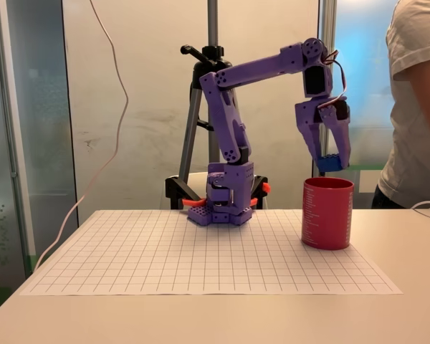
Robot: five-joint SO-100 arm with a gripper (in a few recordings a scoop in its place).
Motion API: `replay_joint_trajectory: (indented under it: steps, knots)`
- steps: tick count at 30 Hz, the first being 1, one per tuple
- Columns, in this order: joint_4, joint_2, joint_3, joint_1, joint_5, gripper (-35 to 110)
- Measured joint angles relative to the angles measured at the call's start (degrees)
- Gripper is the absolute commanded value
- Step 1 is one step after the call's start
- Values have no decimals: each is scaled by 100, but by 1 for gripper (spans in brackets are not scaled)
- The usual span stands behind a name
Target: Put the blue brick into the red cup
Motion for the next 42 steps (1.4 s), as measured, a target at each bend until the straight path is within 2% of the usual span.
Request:
replay_joint_trajectory:
  steps: [10, 11, 15, 17, 18, 27, 31, 32, 33, 34, 42]
  knots:
    - [-9, 0, 0, 272, -158, 0]
    - [-18, 0, 0, 272, -158, 4]
    - [70, -35, 0, 264, -79, 72]
    - [211, -26, 79, 272, 70, 84]
    - [167, -26, 105, 264, 132, 84]
    - [220, -26, 211, 378, 53, 84]
    - [211, -26, 211, 369, -26, 74]
    - [158, -26, 246, 404, -35, 62]
    - [149, -26, 281, 439, -88, 26]
    - [105, -26, 299, 475, -202, 0]
    - [-62, -44, 299, 554, -281, 0]
